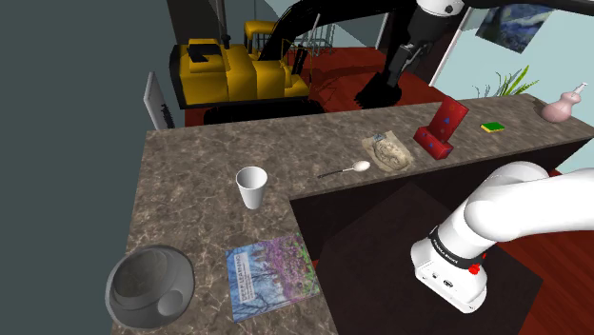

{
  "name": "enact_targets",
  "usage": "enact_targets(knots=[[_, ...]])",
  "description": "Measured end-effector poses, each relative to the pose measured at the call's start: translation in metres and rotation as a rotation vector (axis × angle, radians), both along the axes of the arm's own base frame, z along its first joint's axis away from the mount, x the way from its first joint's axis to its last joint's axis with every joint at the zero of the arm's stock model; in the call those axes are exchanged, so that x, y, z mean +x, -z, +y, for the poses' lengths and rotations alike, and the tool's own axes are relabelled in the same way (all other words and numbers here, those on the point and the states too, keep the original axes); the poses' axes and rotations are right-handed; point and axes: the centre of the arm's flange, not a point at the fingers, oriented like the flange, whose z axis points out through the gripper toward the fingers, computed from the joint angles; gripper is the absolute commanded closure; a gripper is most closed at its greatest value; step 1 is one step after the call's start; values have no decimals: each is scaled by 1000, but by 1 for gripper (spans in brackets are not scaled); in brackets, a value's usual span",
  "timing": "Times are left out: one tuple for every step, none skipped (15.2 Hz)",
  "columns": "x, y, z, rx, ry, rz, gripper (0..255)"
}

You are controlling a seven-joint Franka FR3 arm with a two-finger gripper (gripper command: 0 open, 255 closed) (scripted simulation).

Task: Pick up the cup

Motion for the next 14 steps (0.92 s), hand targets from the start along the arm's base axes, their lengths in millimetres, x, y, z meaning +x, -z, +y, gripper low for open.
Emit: enact_targets(knots=[[0, 0, 0, 0, 0, 0, 0], [3, 3, 4, 0, 0, 1, 0], [8, 8, 11, -1, 0, 3, 0], [12, 15, 19, -2, 0, 6, 0], [19, 26, 25, -2, -1, 9, 0], [24, 34, 35, -3, -1, 11, 0], [31, 43, 42, -3, -1, 14, 0], [35, 52, 51, -4, -1, 16, 0], [42, 60, 57, -5, -1, 18, 0], [51, 68, 66, -5, -1, 21, 0], [54, 78, 74, -6, -1, 23, 0], [60, 88, 83, -7, -1, 26, 0], [66, 94, 89, -7, -1, 28, 0], [69, 103, 98, -8, -2, 31, 0]])
